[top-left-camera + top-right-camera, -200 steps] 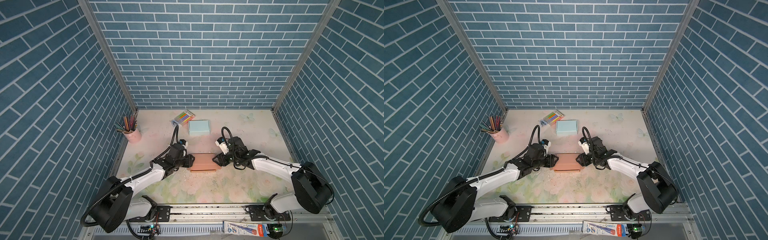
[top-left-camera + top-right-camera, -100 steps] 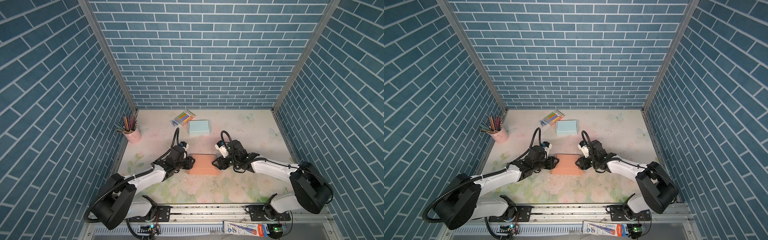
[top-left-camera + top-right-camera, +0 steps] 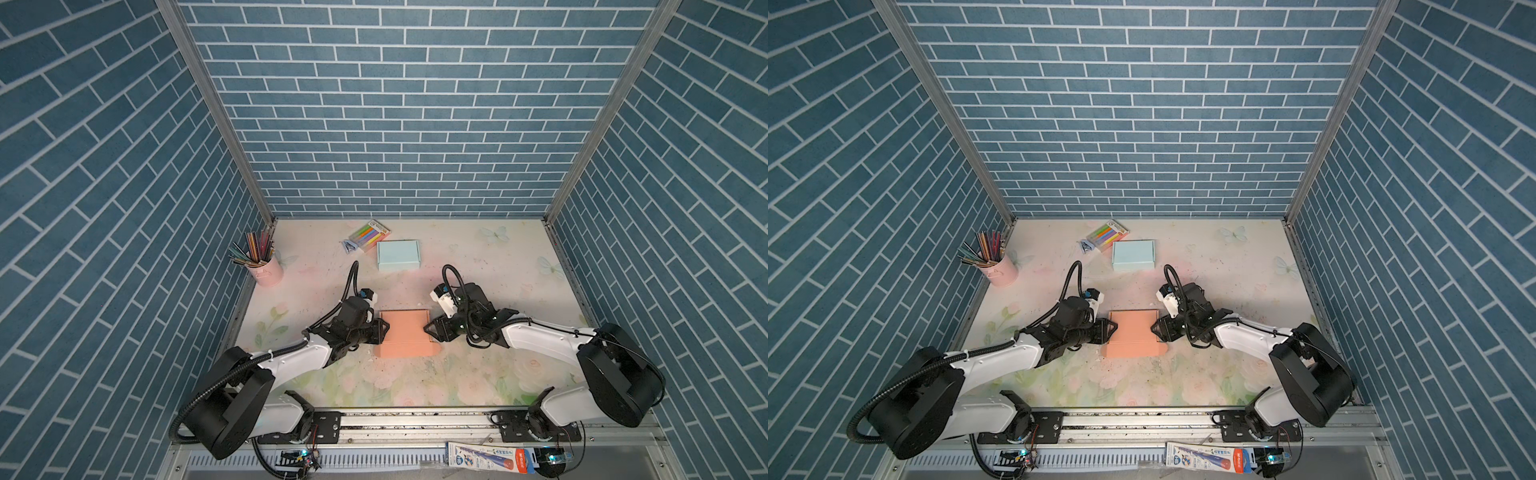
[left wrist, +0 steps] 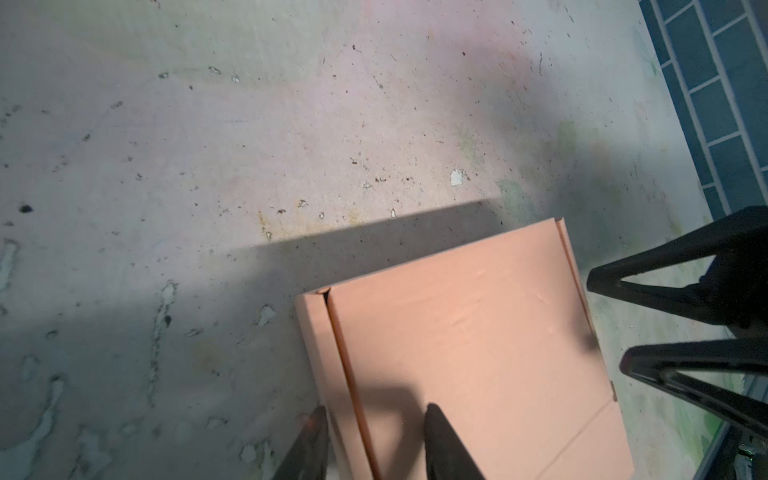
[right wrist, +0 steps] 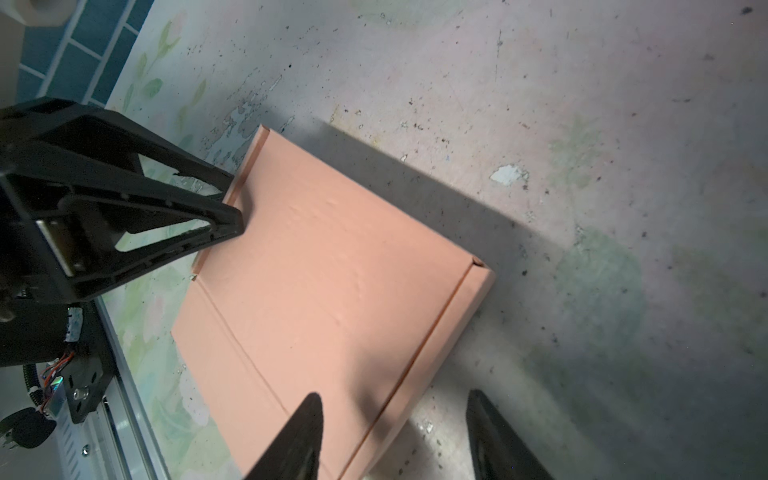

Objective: Fold the paper box

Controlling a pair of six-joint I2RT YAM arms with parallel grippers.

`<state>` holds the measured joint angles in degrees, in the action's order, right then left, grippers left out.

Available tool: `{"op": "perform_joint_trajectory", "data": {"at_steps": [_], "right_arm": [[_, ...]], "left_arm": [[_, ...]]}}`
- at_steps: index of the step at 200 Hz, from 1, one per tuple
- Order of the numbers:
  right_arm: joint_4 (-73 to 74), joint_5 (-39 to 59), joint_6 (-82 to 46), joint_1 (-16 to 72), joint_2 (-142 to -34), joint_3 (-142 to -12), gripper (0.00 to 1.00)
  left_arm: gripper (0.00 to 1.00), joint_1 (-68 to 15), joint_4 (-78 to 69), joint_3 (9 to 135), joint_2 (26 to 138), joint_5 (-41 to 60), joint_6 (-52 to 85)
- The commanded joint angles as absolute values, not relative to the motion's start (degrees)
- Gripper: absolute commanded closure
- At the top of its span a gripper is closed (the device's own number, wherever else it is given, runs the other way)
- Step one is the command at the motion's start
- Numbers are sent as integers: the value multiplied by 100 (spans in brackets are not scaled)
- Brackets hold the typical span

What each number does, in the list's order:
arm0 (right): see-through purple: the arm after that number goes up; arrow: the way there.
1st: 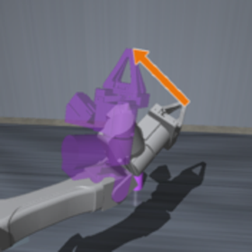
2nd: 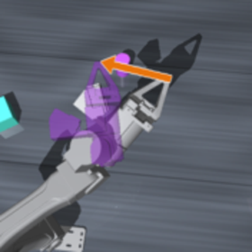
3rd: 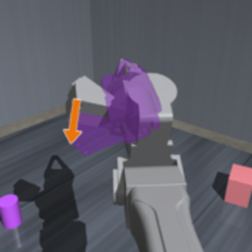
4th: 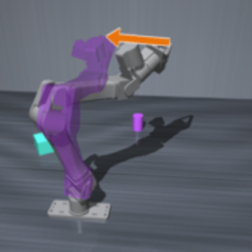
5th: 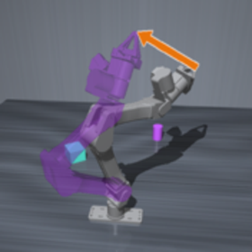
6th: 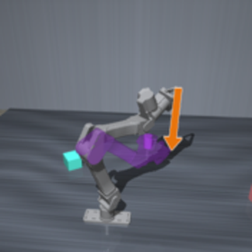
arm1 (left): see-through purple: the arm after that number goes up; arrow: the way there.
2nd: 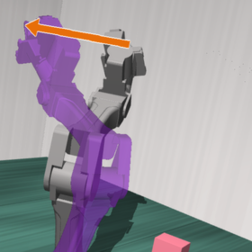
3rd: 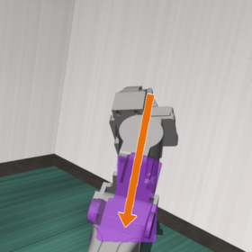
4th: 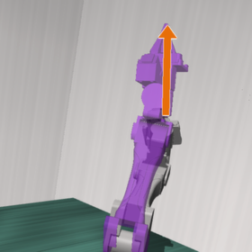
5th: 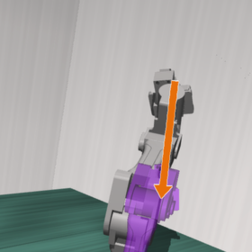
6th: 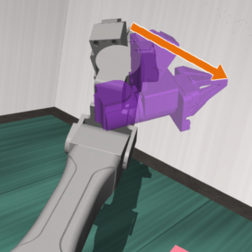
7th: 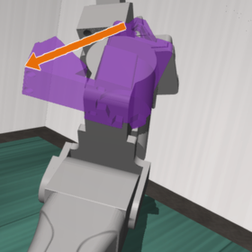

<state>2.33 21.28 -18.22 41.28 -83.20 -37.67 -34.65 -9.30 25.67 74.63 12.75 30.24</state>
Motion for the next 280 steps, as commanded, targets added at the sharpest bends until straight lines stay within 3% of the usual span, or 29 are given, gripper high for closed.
{"op": "perform_joint_trajectory", "data": {"at_steps": [1,46,73,87,237,253,280], "right_arm": [[360,2224,-1970,4167,-8445,-3674,44],[470,2250,-1967,4166,-8517,-3736,46],[508,2320,-1969,4165,-8597,-3831,60],[511,2326,-1969,4167,-8639,-3853,62],[447,2110,-1784,3748,-8742,-4031,60],[383,2107,-1806,3753,-8633,-4004,58],[208,1976,-1853,3752,-8267,-3874,45]], "left_arm": [[62,-3516,-958,2479,7505,1233,3067],[65,-3525,-1012,2532,7544,1247,3094],[66,-3582,-1044,2605,7611,1239,3111],[67,-3599,-1062,2613,7629,1224,3121],[67,-3601,-1197,3098,8201,1172,3028],[63,-3599,-1175,3044,8106,1113,3033],[52,-3601,-969,3013,7840,967,3000]]}}
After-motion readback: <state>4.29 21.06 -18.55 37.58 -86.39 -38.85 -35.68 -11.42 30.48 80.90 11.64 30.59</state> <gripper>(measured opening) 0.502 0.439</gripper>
